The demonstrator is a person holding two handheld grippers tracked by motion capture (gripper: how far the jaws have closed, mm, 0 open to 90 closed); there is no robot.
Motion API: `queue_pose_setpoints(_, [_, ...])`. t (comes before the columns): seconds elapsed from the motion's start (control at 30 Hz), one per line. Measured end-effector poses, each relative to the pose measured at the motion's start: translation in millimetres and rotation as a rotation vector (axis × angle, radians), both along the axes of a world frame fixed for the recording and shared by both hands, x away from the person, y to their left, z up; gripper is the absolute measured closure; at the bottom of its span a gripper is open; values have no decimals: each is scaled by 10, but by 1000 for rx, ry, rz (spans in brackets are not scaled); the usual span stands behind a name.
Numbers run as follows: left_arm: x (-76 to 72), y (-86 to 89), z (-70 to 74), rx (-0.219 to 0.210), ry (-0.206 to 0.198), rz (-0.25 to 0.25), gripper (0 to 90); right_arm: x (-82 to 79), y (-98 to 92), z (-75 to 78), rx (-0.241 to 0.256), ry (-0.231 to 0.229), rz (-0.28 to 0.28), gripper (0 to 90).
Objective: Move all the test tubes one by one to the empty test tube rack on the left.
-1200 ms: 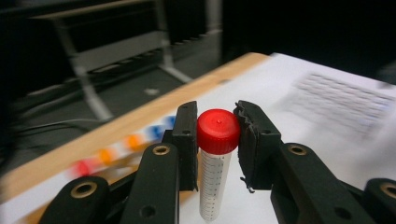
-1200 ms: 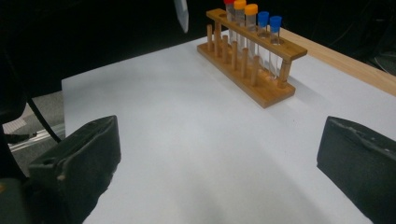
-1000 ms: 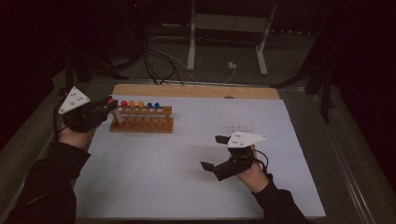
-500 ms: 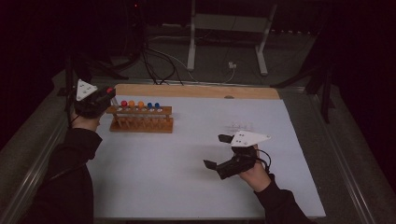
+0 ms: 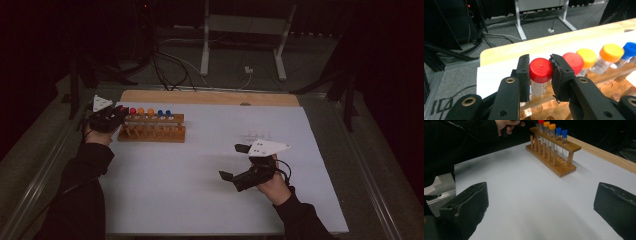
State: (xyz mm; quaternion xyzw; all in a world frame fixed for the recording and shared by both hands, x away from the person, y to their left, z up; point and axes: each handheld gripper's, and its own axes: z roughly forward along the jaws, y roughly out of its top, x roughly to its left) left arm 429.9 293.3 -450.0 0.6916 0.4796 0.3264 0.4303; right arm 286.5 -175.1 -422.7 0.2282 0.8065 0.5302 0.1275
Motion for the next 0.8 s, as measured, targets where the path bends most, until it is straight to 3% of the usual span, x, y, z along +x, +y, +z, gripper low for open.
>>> queue_pose_setpoints(0.2, [-21,11,49,20,16,-25,705,5,-2,-6,-3,4,-1,0])
queue_pose_setpoints(0.27, [-72,39,102,-10,9,-37,611,2,-8,-3,-3,3,-2,0])
queue_pose_setpoints(0.33, [-151,59,164,-2,-2,-44,523,-3,-19,3,-3,-1,-4,0])
queue_pose_setpoints(0.37, [-198,79,197,-19,-4,-58,480,-7,-26,7,-4,-1,-4,0])
queue_pose_setpoints(0.47, [-368,100,284,-23,-14,-88,382,-19,-51,10,-2,-2,-10,0])
queue_pose_setpoints(0.57, [-564,88,338,-57,-17,-129,253,-33,-74,9,-3,-5,-17,0])
queue_pose_setpoints(0.63, [-689,48,341,-89,-12,-170,164,-46,-90,9,-2,-6,-22,0])
queue_pose_setpoints(0.67, [-765,10,332,-89,-12,-205,159,-50,-98,9,-5,-8,-24,0])
queue_pose_setpoints(0.73, [-921,-101,301,-85,-2,-277,40,-58,-117,5,-2,-9,-31,0])
queue_pose_setpoints(0.8, [-1038,-186,264,-106,4,-340,24,-58,-131,-7,-2,-10,-37,0])
